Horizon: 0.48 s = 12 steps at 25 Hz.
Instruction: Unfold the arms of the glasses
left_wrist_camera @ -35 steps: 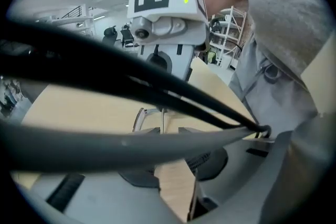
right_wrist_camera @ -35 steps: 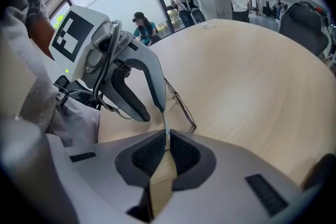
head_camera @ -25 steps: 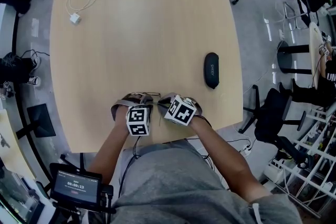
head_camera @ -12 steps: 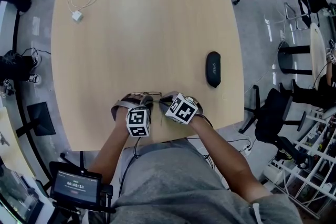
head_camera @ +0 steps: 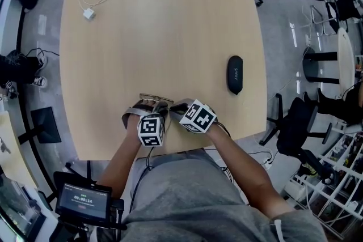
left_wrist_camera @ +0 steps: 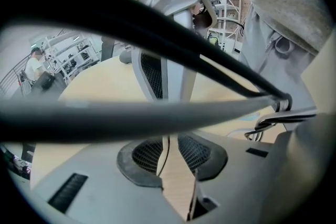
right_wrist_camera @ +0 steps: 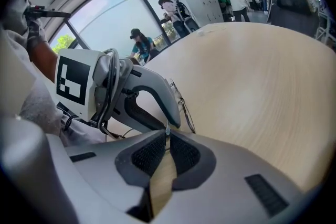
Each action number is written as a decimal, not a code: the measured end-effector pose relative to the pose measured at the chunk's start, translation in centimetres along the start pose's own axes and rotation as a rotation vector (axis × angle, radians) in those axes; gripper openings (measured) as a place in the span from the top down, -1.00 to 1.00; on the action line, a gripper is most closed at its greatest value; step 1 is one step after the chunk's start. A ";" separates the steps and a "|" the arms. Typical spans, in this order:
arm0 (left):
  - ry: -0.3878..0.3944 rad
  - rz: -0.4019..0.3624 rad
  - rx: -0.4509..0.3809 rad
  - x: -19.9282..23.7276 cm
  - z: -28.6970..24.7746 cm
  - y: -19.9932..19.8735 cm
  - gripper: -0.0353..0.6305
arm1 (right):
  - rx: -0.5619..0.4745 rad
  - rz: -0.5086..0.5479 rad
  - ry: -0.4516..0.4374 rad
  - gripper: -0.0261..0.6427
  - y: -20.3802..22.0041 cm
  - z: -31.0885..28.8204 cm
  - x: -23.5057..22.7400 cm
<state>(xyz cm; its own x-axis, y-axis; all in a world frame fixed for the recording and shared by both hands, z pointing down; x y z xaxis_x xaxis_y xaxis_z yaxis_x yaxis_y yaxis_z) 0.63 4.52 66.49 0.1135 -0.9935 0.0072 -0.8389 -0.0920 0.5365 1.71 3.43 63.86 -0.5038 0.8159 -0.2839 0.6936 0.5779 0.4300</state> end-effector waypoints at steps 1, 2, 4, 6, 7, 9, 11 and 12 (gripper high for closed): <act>-0.007 0.003 -0.010 0.0 0.0 0.0 0.65 | -0.003 -0.001 -0.001 0.89 -0.1 -0.1 0.1; -0.014 0.005 -0.020 -0.1 0.1 0.1 0.65 | -0.004 -0.002 -0.003 0.89 -0.1 -0.1 0.2; -0.033 0.010 -0.034 -0.2 0.1 0.2 0.69 | -0.001 0.003 -0.008 0.89 0.0 -0.3 0.5; -0.053 0.014 -0.038 -0.3 0.2 0.3 0.83 | 0.004 0.007 -0.014 0.89 0.3 -0.5 0.9; -0.059 0.016 -0.043 -0.4 0.2 0.4 0.83 | 0.003 0.002 -0.014 0.89 0.4 -0.5 1.0; -0.062 0.015 -0.050 -0.6 0.1 0.4 0.84 | 0.000 -0.010 -0.014 0.89 0.5 -0.7 1.1; -0.059 0.004 -0.046 -0.7 0.1 0.5 0.84 | 0.000 -0.013 -0.014 0.89 0.6 -0.7 1.2; -0.059 0.001 -0.045 -0.8 0.1 0.5 0.84 | 0.002 -0.010 -0.014 0.89 0.6 -0.7 1.2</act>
<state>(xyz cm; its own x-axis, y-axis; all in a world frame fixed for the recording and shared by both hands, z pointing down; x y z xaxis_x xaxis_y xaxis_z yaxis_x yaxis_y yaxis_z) 0.08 5.28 66.61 0.0804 -0.9959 -0.0414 -0.8140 -0.0896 0.5739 1.14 4.77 64.37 -0.5036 0.8101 -0.3002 0.6898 0.5862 0.4250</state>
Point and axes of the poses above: the fingertips, and each gripper's own axes: z backward along the fingers, x to its left, y out of its underside, the point moved 2 cm from there along z, backward along the fingers, and after that the axes turned 10 degrees about y, right-handed, at the moved point
